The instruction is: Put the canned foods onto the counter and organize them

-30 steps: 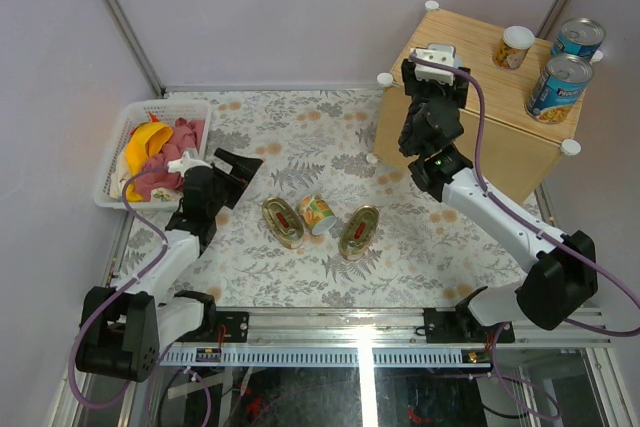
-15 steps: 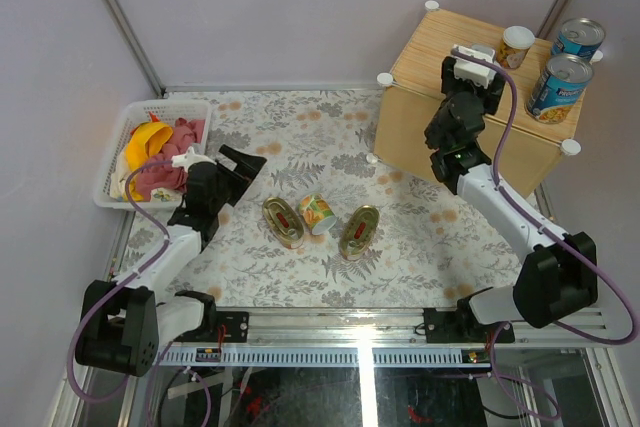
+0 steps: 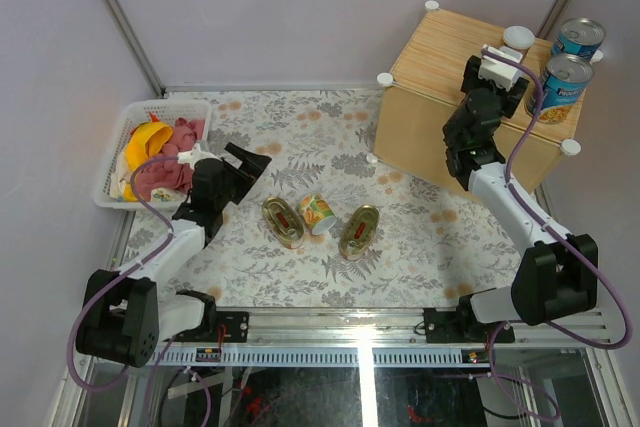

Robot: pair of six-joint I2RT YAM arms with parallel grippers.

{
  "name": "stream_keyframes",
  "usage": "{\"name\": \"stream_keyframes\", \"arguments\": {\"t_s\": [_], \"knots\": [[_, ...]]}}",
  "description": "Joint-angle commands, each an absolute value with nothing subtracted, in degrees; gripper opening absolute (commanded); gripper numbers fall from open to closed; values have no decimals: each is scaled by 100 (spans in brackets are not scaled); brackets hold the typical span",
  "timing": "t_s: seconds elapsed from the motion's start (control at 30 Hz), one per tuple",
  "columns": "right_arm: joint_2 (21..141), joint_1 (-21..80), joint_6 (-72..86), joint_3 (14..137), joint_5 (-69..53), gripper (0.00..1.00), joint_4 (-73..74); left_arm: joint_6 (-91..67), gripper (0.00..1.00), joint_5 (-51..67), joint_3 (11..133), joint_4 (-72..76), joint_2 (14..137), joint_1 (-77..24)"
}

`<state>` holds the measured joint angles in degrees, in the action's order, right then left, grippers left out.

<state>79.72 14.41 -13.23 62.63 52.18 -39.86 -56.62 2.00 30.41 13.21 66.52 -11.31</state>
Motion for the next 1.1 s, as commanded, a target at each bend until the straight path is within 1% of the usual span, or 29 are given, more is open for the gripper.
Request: {"name": "stream_keyframes", "arguments": {"t_s": [0.0, 0.13, 0.27, 0.33, 0.47, 0.63, 0.87, 0.9, 1.07], "knots": [[7869, 1333, -938, 6324, 4976, 0, -4399, -5529, 100, 30, 3242, 1526, 6754, -1234], [7945, 1312, -883, 6326, 4969, 2, -4350, -5536, 100, 8, 3252, 1569, 6802, -1283], [8046, 1255, -812, 6367, 4983, 6, -4250, -5545, 100, 3, 3219, 1626, 6821, -1311], [8095, 1234, -792, 6386, 4971, 11, -4182, -5561, 100, 9, 3190, 1656, 6808, -1315], [8197, 1201, -765, 6440, 5009, 30, -4069, -5572, 100, 15, 3142, 1683, 6779, -1318], [8214, 1187, -686, 6449, 4990, 58, -3914, -5581, 100, 26, 3106, 1696, 6746, -1316], [8175, 1195, -640, 6541, 4934, 85, -3674, -5614, 100, 31, 3070, 1732, 6698, -1322], [8170, 1188, -610, 6565, 4917, 87, -3616, -5623, 100, 38, 3063, 1739, 6697, -1321], [8112, 1192, -528, 6583, 4876, 88, -3450, -5640, 100, 23, 3045, 1749, 6658, -1326]]}}
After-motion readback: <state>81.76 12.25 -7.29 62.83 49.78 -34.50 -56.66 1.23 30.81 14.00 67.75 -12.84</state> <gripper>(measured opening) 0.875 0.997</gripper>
